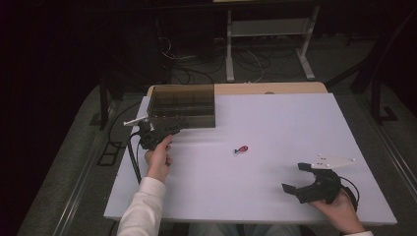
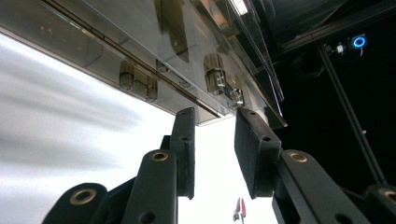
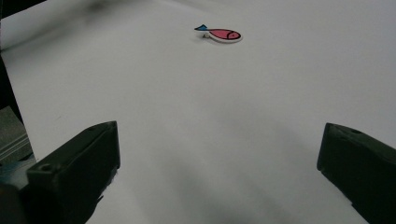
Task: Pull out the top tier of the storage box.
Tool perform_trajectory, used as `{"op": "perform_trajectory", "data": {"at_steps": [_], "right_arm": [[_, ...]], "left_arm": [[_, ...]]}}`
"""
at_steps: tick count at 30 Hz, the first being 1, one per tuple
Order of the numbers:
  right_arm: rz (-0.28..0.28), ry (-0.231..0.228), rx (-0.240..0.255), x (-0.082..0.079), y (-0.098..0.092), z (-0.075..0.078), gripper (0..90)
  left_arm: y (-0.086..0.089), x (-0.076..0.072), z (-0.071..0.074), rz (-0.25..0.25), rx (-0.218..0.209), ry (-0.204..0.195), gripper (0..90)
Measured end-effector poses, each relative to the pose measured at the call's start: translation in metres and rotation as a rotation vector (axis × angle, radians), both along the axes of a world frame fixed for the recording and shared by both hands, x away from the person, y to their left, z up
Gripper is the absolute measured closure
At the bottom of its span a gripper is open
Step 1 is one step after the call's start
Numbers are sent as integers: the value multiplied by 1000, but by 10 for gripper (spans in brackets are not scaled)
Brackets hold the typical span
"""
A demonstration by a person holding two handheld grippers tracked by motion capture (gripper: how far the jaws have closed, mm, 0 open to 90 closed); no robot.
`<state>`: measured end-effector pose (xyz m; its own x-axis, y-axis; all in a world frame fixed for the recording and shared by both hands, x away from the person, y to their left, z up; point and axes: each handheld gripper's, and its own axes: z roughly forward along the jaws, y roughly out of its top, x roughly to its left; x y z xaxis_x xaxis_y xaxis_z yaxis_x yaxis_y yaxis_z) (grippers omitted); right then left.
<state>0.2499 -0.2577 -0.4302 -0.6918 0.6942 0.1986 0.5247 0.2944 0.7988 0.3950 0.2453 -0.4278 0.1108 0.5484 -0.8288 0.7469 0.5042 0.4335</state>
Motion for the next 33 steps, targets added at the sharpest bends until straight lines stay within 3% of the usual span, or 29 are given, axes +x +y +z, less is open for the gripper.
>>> {"op": "perform_trajectory", "data": {"at_steps": [5, 6, 18, 26, 30, 33], "right_arm": [[-2, 0, 1, 0, 0, 0, 0], [-2, 1, 1, 0, 0, 0, 0], [-1, 0, -2, 0, 1, 0, 0], [-1, 1, -3, 0, 1, 0, 0], [-2, 0, -3, 0, 1, 0, 0], [-3, 1, -3, 0, 0, 0, 0]], "left_arm": [[0, -2, 3, -16, 27, -5, 665], [0, -4, 5, -30, 46, -13, 665], [-2, -8, 16, -84, 111, -66, 662], [-2, -8, 35, -133, 187, -119, 650], [-5, -7, 47, -178, 297, -153, 630], [-5, -6, 55, -211, 298, -174, 610]]}}
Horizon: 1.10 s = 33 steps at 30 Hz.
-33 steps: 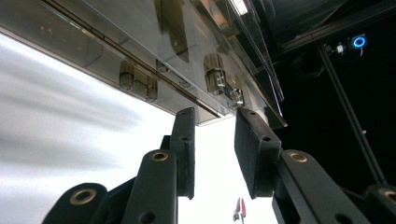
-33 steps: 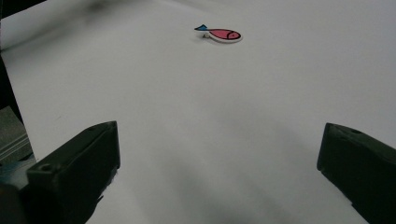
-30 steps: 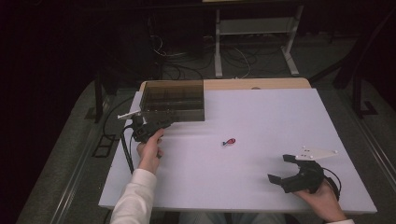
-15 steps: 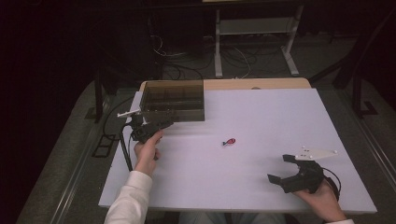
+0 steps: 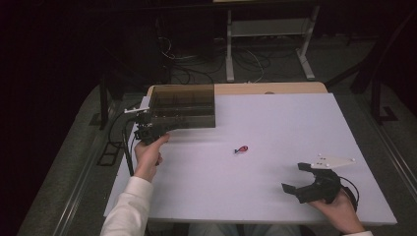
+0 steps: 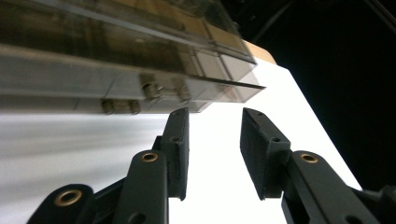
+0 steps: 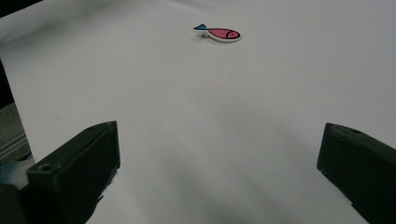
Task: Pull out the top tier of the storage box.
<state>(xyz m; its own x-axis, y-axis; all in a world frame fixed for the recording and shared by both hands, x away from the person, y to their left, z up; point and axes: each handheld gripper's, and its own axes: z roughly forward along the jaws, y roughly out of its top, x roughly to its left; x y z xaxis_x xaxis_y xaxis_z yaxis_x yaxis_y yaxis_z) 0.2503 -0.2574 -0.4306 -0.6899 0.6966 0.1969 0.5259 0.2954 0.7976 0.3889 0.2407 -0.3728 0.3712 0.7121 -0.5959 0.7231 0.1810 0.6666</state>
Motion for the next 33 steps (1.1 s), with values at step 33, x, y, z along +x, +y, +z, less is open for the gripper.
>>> {"op": "perform_trajectory", "data": {"at_steps": [33], "right_arm": [[-8, -8, 18, -1, -4, 2, 0]], "left_arm": [[-4, 26, 61, -243, 398, -207, 384]]}}
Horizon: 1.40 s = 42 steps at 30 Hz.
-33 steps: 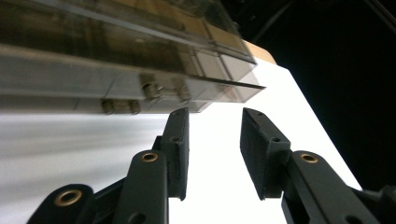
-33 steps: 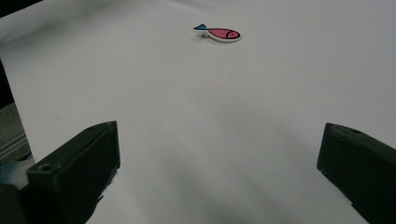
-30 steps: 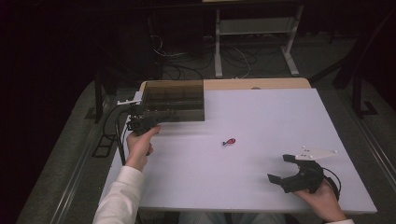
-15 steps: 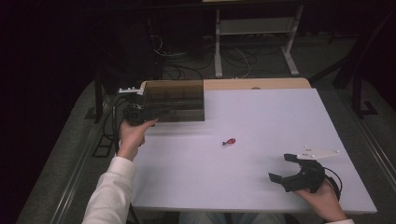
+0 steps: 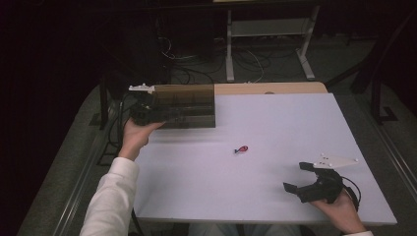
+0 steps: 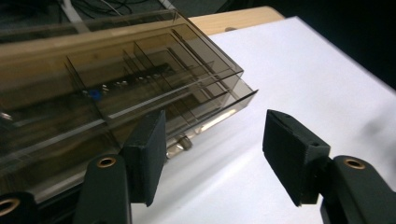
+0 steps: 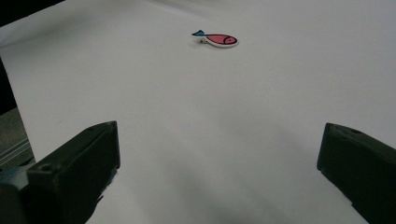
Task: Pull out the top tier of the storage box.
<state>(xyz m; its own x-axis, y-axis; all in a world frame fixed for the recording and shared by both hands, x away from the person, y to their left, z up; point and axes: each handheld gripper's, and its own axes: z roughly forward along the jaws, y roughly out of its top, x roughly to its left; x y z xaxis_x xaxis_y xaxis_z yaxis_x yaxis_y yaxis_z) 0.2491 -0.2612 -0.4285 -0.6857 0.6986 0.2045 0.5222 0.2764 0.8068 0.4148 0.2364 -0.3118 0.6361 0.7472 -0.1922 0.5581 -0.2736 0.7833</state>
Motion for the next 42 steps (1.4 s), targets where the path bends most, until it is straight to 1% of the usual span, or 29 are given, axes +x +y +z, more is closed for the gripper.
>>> {"op": "perform_trajectory", "data": {"at_steps": [1, 2, 4, 5, 7, 8, 9, 10, 11, 12, 14, 16, 19, 20, 21, 22, 23, 24, 25, 26, 31, 32, 33, 35, 39, 41, 42], "right_arm": [[0, 0, 0, 0, 0, 0, 0], [1, 0, 0, 0, 0, 0, 0], [0, 0, 0, 0, 0, 0, 0], [0, -1, 1, 0, 0, 0, 0], [0, 0, 1, 0, 0, 0, 0], [0, 0, 0, 0, 0, 0, 0], [0, 0, 0, 0, 0, 0, 0], [1, 1, 0, 0, 0, 0, 0], [1, 1, 0, 0, 0, 0, 0], [2, -1, -1, 0, 1, 0, 0], [2, -1, -1, 0, 1, 0, 0], [2, 0, -1, 0, 1, 0, 0], [1, 1, -2, 0, 1, -1, 0], [2, 0, -2, 0, 1, 0, 0], [2, 0, -2, 0, 1, -1, 0], [2, 1, -2, 0, 1, -1, 0], [2, 1, -3, 0, 1, -1, 0], [3, 1, -3, 0, 1, -1, 0], [3, 1, -3, 0, 1, -1, 0], [1, 0, -1, 0, 0, -1, 0], [1, 0, -2, 0, 0, -1, 0], [2, 0, -2, 0, 0, -1, 0], [2, 0, -2, 0, 0, -1, 0], [1, 1, -2, 0, 0, -1, 0], [1, 1, -3, 0, 0, -1, 0], [1, 1, -3, 0, 0, -1, 0], [1, 3, -4, 0, 0, -1, 0]], "left_arm": [[0, 0, 0, 0, 0, 0, 382], [1, 2, 4, -29, 20, -24, 381], [2, 3, 6, -38, 23, -28, 380], [4, 5, 11, -60, 24, -33, 380], [7, 7, 16, -77, 35, -46, 379], [8, 7, 18, -82, 42, -55, 375], [8, 7, 18, -82, 42, -55, 371], [11, 9, 21, -93, 64, -64, 371], [11, 9, 21, -93, 64, -64, 371], [14, 11, 25, -106, 74, -68, 370], [15, 12, 27, -112, 74, -70, 370], [17, 13, 30, -124, 83, -82, 369], [18, 15, 32, -138, 94, -89, 369], [17, 17, 33, -165, 103, -95, 370], [17, 17, 33, -165, 103, -95, 370], [15, 18, 33, -210, 111, -99, 370], [15, 18, 33, -210, 111, -99, 370], [10, 19, 33, -246, 149, -107, 370], [10, 19, 33, -246, 149, -107, 370], [6, 21, 32, -273, 185, -106, 373], [1, 24, 30, -293, 202, -99, 386], [-2, 26, 28, -300, 214, -94, 388], [-2, 26, 28, -300, 214, -94, 388], [-5, 28, 25, -295, 237, -94, 392], [-6, 30, 22, -300, 243, -89, 405], [-6, 31, 21, -297, 247, -95, 410], [-5, 33, 20, -298, 249, -89, 415]]}}
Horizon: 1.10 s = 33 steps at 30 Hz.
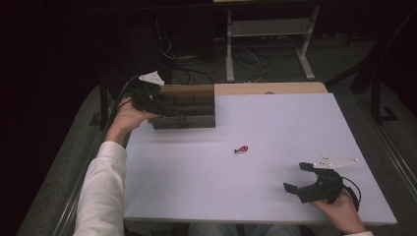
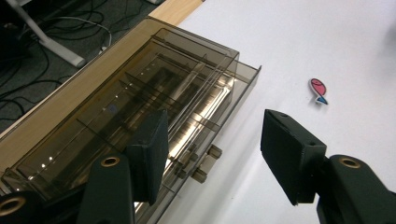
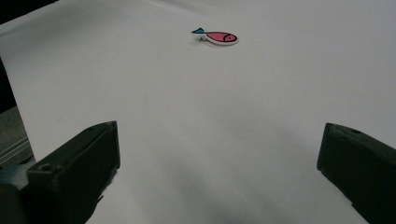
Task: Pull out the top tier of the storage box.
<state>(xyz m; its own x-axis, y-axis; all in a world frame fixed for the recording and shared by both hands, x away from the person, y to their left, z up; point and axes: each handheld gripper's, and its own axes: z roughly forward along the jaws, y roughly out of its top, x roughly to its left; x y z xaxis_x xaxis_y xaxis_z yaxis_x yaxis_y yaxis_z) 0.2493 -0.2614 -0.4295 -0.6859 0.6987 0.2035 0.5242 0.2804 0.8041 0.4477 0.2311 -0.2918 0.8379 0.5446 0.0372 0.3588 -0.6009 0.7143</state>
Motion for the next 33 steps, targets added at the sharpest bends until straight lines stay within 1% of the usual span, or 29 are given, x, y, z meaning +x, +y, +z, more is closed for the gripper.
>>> {"op": "perform_trajectory", "data": {"at_steps": [2, 4, 5, 9, 11, 13, 15, 17, 18, 20, 22, 26, 27, 28, 30, 33], "right_arm": [[1, 0, -1, 0, 0, 0, 0], [1, 0, -1, 0, 0, 0, 0], [1, 0, -1, 0, 0, 0, 0], [4, 1, -5, 0, 1, 0, 0], [5, 0, -6, 1, 1, 0, 0], [5, 0, -5, 1, 1, 0, 0], [5, 4, -7, 1, 1, -1, 0], [6, 4, -9, 1, 2, -1, 0], [6, 4, -9, 1, 2, -1, 0], [6, 4, -10, 1, 2, -1, 0], [6, 5, -11, 1, 1, -1, 0], [6, 8, -12, 1, 1, -2, 0], [8, 8, -13, 1, 2, -2, 0], [9, 8, -13, 1, 2, -2, 0], [10, 6, -12, 0, 2, -2, 0], [9, 7, -13, 1, 1, -2, 0]], "left_arm": [[0, 1, -1, 5, -1, 1, 419], [0, 3, -4, 14, 3, 14, 422], [0, 4, -6, 15, 10, 17, 423], [0, 7, -11, 25, 11, 25, 436], [-1, 10, -16, 20, 12, 35, 450], [-2, 12, -21, 10, 8, 34, 461], [-4, 14, -26, 3, 3, 42, 470], [-4, 17, -31, -2, 9, 58, 489], [-4, 17, -31, -2, 9, 58, 495], [-6, 21, -37, -6, 12, 86, 512], [-7, 22, -40, -12, 17, 97, 528], [-7, 26, -45, -20, 6, 120, 560], [-7, 26, -45, -20, 6, 120, 568], [-7, 29, -48, -24, 8, 134, 584], [-8, 30, -50, -31, 7, 146, 602], [-9, 31, -53, -36, 8, 150, 606]]}}
